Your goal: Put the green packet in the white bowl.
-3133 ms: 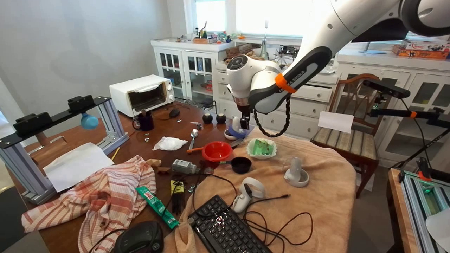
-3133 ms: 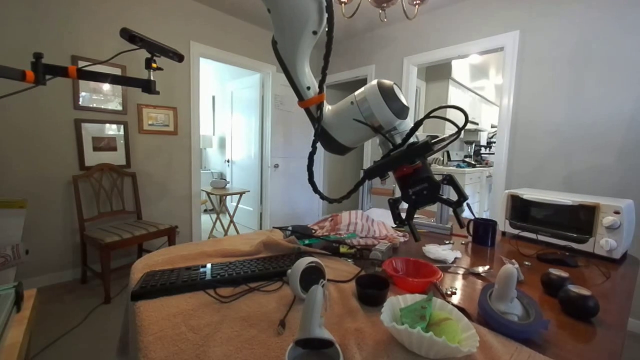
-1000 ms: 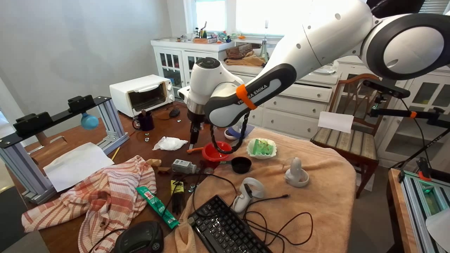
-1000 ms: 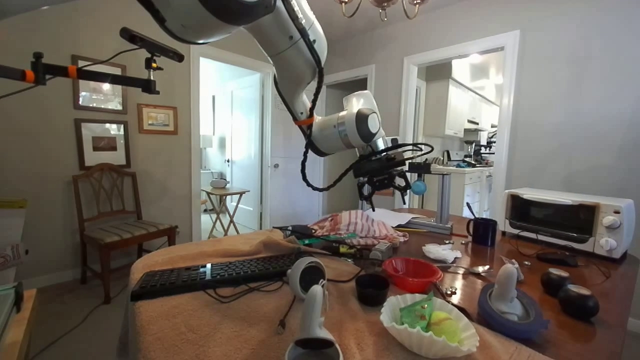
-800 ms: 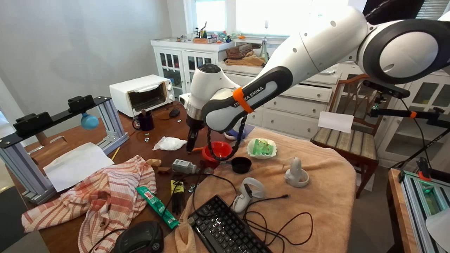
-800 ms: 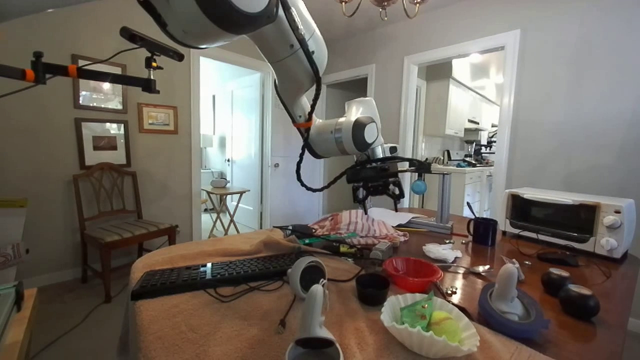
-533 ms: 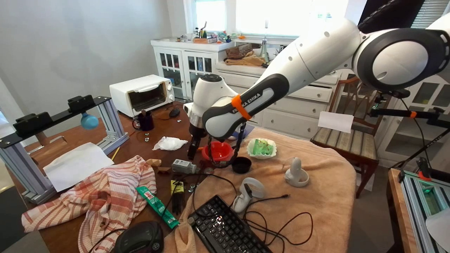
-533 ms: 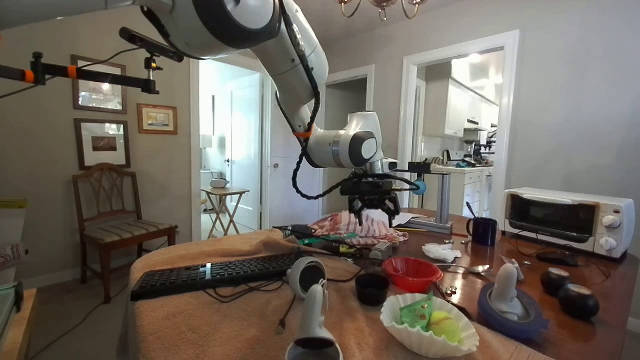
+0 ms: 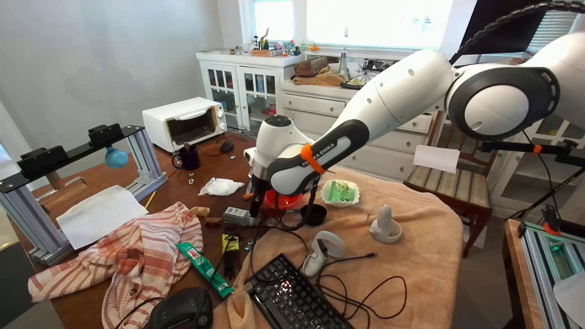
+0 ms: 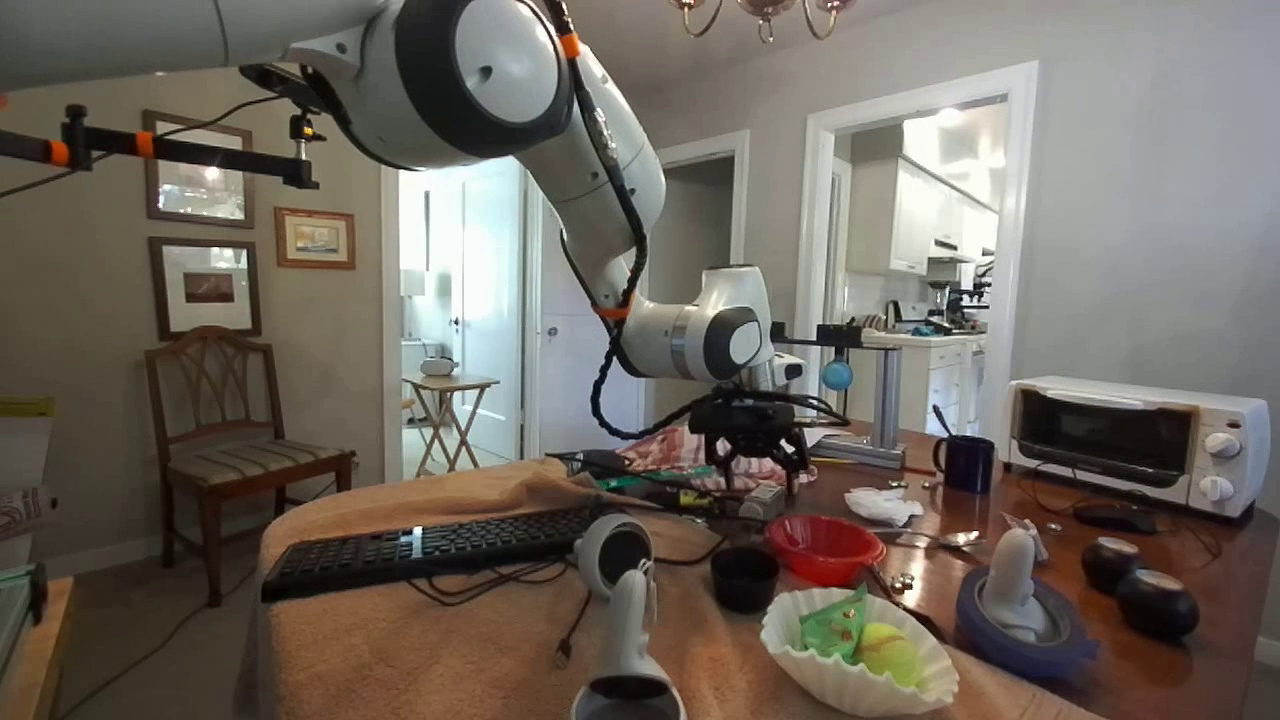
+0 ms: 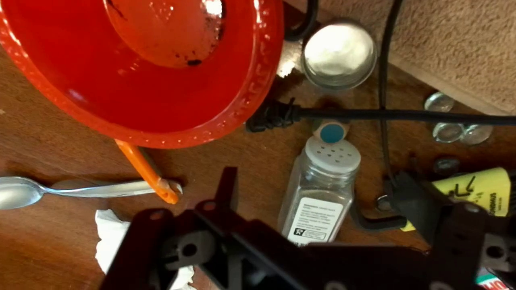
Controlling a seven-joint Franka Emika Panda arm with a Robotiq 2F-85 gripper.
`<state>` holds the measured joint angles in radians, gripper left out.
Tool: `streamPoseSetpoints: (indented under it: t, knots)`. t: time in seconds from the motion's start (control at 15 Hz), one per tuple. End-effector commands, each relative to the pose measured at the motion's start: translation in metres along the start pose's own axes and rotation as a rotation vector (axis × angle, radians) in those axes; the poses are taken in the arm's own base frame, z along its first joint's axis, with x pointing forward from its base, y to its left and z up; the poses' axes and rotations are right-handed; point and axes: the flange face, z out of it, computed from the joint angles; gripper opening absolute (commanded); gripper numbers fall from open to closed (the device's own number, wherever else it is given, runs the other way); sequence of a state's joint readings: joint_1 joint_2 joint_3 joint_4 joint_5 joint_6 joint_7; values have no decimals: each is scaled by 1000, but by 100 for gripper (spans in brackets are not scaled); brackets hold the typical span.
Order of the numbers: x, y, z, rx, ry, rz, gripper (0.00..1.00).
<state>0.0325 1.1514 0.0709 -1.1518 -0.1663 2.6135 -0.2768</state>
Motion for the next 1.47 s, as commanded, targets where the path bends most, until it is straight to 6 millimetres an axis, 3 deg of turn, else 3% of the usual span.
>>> streamPoseSetpoints:
  t: [0.0, 0.33, 0.4, 0.53, 1.0, 1.4]
  knots:
    - [2, -2, 23, -3, 43, -22, 100]
    - [5, -12, 35, 4, 67, -38, 100]
    - [6, -14, 37, 5, 67, -41, 96]
    - [8, -18, 39, 8, 71, -46, 75]
    - [7, -20, 47, 0, 54, -25, 24]
    - [10, -19, 43, -10, 44, -38, 18]
